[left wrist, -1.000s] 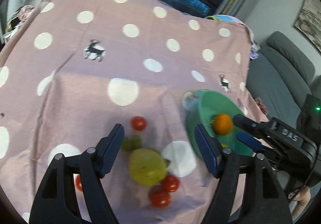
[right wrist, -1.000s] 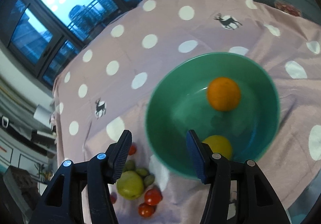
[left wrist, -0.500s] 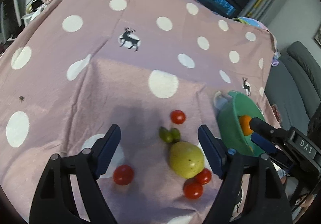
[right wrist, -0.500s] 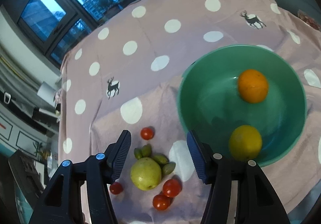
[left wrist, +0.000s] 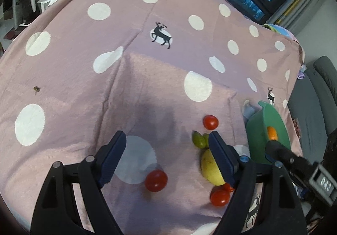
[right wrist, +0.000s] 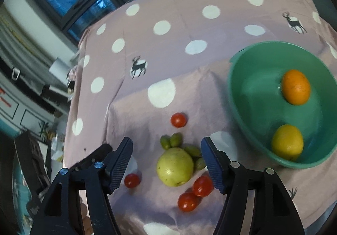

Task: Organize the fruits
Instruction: 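Move the right gripper back over the green pear on the tablecloth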

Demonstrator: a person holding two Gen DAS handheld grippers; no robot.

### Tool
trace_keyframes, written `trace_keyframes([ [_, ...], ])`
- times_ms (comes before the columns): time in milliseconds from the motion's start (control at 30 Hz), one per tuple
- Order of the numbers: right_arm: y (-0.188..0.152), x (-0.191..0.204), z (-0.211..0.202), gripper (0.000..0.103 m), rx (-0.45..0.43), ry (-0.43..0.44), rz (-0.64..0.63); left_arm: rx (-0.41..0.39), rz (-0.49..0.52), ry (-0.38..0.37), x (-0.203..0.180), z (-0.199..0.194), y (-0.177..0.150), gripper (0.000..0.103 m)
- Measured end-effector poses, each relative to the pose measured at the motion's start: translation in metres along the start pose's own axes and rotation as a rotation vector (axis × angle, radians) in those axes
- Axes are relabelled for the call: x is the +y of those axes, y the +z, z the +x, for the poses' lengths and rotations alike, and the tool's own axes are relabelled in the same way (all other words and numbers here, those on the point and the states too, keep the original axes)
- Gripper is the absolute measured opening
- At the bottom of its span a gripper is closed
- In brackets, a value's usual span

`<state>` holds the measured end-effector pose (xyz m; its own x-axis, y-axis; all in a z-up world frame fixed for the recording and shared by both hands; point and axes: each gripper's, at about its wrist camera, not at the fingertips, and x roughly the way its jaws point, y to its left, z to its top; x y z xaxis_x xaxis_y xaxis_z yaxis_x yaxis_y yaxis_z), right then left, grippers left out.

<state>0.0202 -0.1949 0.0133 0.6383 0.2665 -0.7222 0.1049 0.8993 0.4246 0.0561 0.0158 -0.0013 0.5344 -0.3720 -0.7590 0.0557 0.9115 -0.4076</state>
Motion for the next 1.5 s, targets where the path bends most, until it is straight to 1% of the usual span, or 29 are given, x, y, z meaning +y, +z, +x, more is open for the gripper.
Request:
trace_keyframes([
  [300, -0.014, 0.006, 0.026, 0.07, 0.093, -0.049, -0.048, 0.011, -0.035, 0.037, 0.013, 0.001, 0.002, 0.08],
  [400, -0.018, 0.005, 0.036, 0.07, 0.127, -0.087, -0.068, 0.019, -0.047, 0.043, 0.016, 0.002, 0.003, 0.08],
  [700, -0.024, 0.008, 0.059, 0.07, 0.192, -0.096, -0.082, 0.031, -0.034, 0.054, 0.011, 0.005, 0.002, 0.08],
  [900, -0.025, 0.009, 0.068, 0.07, 0.211, -0.125, -0.101, 0.034, -0.031, 0.059, 0.009, 0.007, 0.001, 0.08],
  [1067, -0.026, 0.01, 0.069, 0.07, 0.196, -0.129, -0.11, 0.038, -0.026, 0.063, 0.007, 0.008, 0.002, 0.08],
  [1300, -0.026, 0.018, 0.071, 0.07, 0.181, -0.166, -0.141, 0.042, -0.018, 0.063, 0.004, 0.011, 0.001, 0.08],
  [1500, -0.025, 0.021, 0.073, 0.07, 0.166, -0.18, -0.147, 0.043, -0.017, 0.064, 0.004, 0.011, 0.0, 0.08],
])
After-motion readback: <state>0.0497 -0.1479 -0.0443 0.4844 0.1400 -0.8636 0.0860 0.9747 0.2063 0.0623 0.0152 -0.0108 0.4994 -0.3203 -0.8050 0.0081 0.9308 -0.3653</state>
